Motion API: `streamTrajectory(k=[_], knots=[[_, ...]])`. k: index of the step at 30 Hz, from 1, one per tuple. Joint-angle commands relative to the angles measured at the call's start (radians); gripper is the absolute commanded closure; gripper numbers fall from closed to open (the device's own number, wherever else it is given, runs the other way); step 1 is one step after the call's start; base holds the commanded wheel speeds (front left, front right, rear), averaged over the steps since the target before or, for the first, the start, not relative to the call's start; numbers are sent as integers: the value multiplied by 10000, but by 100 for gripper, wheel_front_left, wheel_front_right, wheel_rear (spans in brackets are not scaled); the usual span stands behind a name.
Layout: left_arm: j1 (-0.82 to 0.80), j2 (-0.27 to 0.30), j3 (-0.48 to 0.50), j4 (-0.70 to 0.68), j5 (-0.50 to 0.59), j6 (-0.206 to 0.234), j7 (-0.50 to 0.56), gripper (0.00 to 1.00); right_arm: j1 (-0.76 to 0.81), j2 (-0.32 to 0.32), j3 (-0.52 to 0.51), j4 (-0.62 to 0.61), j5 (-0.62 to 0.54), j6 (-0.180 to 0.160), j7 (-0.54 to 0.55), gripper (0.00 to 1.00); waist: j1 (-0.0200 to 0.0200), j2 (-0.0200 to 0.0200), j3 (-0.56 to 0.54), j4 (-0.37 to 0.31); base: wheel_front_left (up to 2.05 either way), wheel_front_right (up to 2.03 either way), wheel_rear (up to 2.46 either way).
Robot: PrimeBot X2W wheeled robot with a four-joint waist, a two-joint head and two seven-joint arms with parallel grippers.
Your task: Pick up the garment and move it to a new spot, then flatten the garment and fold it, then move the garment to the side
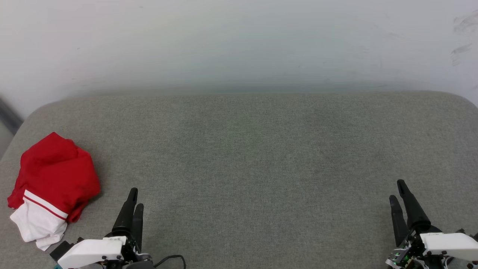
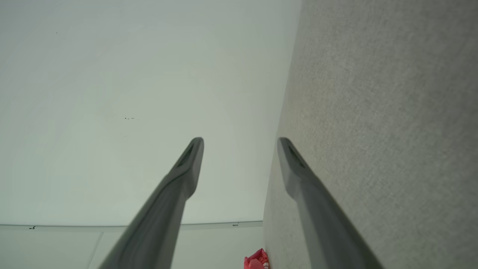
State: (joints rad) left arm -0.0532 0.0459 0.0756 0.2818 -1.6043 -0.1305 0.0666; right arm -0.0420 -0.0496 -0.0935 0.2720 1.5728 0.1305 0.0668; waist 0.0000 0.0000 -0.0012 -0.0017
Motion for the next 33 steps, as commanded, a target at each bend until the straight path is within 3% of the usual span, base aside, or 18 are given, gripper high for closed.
streamTrajectory(k=[1,15,25,33], knots=[[-85,19,-46,-216,56,0,-83,0,-112,-16,25,-220,-123,2,-87,0,0,0,-3,-1,0,0,0],[106,26,331,-408,1364,-1,-701,0,73,-16,-103,-612,-2327,2,-704,0,0,0,-56,-26,0,0,0],[160,31,884,-886,3014,110,-1089,0,119,-17,56,-1379,-4829,2,-1093,0,0,0,-88,-26,0,0,0],[299,34,870,-1868,4694,497,-1367,0,168,-18,200,-2069,-6891,2,-1375,0,0,0,-98,-21,0,0,0]])
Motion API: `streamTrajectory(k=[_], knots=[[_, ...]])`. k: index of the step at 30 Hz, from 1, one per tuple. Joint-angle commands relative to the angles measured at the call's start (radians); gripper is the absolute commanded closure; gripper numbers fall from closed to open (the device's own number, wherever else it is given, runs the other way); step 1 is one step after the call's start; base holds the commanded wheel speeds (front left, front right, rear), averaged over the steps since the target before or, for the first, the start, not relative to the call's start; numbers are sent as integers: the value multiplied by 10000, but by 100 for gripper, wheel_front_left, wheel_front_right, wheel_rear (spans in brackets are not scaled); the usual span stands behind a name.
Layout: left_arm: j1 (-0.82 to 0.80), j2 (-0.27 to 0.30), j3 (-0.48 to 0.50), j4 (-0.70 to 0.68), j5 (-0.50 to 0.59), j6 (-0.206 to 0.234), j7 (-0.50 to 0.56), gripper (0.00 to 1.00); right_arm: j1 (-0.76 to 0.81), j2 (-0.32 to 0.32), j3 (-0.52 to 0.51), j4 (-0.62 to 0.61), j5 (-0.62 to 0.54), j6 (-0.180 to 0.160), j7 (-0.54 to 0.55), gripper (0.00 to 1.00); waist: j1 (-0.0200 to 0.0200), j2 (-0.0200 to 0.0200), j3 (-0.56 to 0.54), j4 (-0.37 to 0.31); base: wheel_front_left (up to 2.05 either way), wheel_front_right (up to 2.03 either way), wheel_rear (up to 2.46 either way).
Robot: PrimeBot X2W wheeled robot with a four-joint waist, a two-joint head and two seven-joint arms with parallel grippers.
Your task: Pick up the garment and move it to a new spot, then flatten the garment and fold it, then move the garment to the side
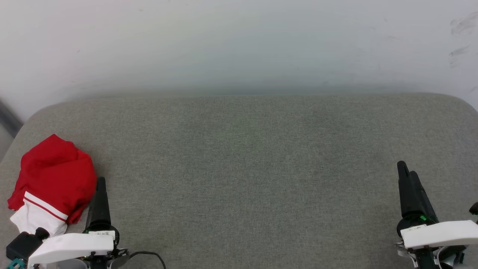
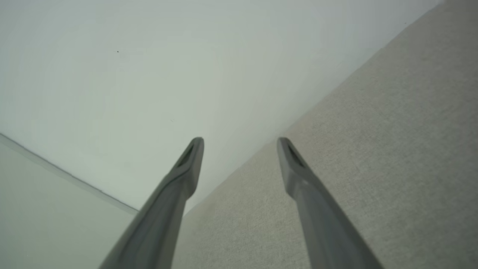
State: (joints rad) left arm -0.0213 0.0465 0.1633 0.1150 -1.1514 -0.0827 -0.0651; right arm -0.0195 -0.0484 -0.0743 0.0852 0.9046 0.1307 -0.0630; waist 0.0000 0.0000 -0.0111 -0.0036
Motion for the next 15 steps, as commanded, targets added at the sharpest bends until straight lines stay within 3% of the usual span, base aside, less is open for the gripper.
streamTrajectory(k=[1,11,15], knots=[[4,29,-63,-339,432,91,-88,0,-58,-29,12,-285,-472,0,-111,0,0,0,3,-2,0,0,0],[227,31,-988,-1413,2860,640,-403,0,71,-29,228,-685,-2834,0,-431,0,0,0,11,-32,0,0,0],[315,34,-1408,-1556,3660,536,-527,0,153,-45,368,-572,-3499,0,-550,0,0,0,-3,-48,0,0,0]])
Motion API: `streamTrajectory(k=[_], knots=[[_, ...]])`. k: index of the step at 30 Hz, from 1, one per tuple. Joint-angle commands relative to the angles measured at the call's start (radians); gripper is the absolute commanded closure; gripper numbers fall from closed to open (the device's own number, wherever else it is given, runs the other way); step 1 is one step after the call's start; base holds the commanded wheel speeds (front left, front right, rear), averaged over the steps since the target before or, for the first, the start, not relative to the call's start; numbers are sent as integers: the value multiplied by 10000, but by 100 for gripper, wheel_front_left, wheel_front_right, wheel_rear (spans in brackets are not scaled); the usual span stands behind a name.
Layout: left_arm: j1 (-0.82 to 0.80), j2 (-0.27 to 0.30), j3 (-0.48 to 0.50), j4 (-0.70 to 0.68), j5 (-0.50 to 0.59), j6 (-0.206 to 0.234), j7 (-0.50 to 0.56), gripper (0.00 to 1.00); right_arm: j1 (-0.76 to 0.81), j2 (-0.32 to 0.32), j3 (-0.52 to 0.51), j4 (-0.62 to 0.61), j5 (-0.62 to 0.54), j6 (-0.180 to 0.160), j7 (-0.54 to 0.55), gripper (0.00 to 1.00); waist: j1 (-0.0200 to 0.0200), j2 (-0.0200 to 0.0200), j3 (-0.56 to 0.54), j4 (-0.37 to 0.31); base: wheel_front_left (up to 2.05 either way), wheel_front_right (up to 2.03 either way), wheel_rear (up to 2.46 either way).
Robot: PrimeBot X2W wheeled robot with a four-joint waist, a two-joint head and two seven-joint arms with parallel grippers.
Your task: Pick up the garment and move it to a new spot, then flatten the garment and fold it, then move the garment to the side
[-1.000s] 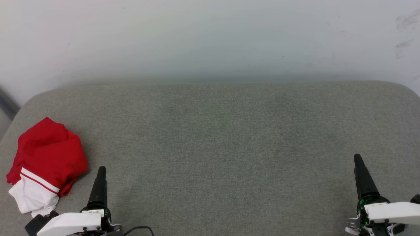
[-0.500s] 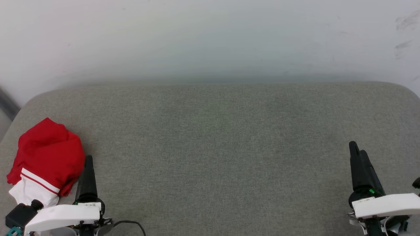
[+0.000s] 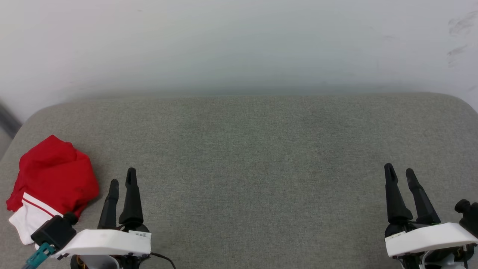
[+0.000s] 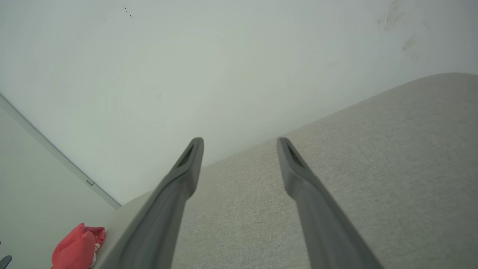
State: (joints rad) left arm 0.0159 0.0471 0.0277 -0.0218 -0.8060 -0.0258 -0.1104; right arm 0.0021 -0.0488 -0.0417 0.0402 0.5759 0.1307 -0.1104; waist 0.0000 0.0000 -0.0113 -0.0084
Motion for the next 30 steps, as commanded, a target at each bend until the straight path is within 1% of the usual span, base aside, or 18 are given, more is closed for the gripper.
streamTrajectory(k=[1,4,11,12,19,23,30], knots=[[-21,27,-148,-195,409,-77,-105,0,-58,-61,82,-133,-390,0,-101,0,0,0,-4,-5,0,0,0],[48,28,-360,-189,1020,-56,-189,0,-24,-100,149,-224,-937,0,-186,0,0,0,-11,-14,0,0,0],[40,30,-773,-466,2479,338,-380,0,69,-89,174,-457,-2051,0,-382,0,0,0,-23,-24,0,0,0],[40,30,-773,-466,2479,338,-380,0,69,-89,174,-457,-2051,0,-382,0,0,0,-23,-24,0,0,0],[145,33,-1188,-552,3669,531,-561,0,153,-64,218,-501,-3011,0,-561,0,0,0,-43,-20,0,0,0],[241,36,-1397,-391,4205,569,-653,0,229,-50,219,-475,-3497,0,-664,0,0,0,-67,-24,0,0,0],[301,101,-1655,-233,5157,782,-842,0,307,-33,229,-438,-4385,0,-855,0,0,0,-113,-40,0,0,0]])
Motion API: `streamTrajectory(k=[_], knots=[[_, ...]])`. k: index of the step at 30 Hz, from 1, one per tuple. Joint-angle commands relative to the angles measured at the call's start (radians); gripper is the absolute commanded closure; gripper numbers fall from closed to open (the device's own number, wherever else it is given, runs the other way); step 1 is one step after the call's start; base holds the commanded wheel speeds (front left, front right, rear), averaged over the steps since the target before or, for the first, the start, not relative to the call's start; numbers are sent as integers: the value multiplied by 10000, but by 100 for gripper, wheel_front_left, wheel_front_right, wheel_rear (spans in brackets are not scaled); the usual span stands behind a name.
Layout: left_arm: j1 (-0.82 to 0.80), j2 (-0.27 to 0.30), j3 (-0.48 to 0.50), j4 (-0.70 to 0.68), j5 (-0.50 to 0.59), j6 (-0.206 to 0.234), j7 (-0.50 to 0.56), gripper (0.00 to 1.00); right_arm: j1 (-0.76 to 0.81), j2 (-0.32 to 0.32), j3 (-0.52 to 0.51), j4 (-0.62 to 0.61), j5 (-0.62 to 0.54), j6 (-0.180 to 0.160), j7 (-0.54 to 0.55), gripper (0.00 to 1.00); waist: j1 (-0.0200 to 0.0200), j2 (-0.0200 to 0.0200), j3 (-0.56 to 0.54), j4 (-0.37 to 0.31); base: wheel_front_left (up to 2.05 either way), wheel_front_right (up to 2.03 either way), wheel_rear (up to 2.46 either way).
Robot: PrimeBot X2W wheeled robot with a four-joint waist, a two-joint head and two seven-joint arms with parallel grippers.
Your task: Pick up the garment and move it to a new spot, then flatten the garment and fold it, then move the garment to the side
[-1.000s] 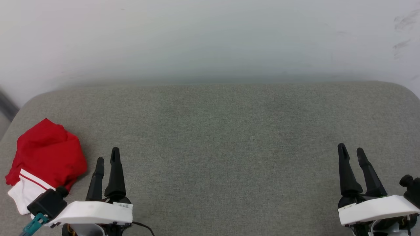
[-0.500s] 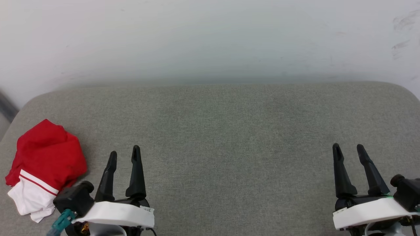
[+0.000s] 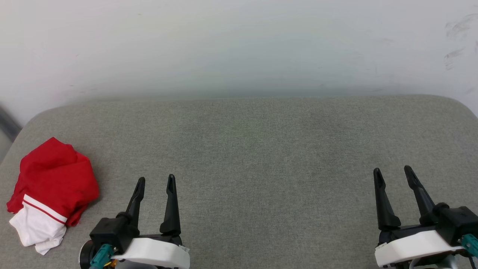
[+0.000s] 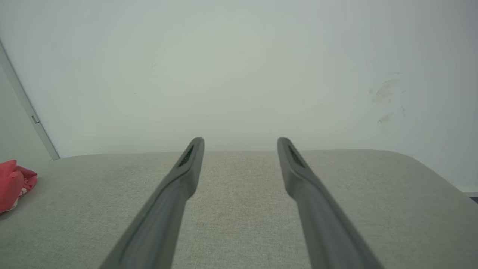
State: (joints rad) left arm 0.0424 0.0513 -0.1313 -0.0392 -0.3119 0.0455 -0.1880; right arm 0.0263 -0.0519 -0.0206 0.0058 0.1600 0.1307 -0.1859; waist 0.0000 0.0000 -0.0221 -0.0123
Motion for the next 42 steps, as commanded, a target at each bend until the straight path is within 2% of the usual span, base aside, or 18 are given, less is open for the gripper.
streamTrajectory(k=[1,7,11,17,23,28,42], knots=[[32,74,-118,-53,336,108,-95,0,69,-1,27,-99,-329,0,-116,0,0,0,-10,-3,0,0,0],[71,245,-491,70,998,364,-215,0,112,8,69,-125,-829,-1,-240,0,0,0,-45,-7,0,0,0],[132,239,-596,277,1082,374,-304,0,145,12,100,-176,-1231,-1,-330,0,0,0,-75,-10,0,0,0],[216,164,-512,422,1199,201,-425,0,198,17,60,-260,-1509,-1,-457,0,0,0,-96,-17,0,0,0],[331,31,-123,407,997,-194,-548,0,286,19,-13,-248,-1213,-1,-550,0,0,0,-134,-26,0,0,0],[422,-9,36,415,1323,-430,-634,0,354,21,-59,-240,-1390,-1,-643,0,0,0,-185,-41,0,0,0],[489,-14,-232,553,1595,-409,-778,0,405,22,-220,16,-1542,-1,-797,0,0,0,-168,-60,0,0,0]])
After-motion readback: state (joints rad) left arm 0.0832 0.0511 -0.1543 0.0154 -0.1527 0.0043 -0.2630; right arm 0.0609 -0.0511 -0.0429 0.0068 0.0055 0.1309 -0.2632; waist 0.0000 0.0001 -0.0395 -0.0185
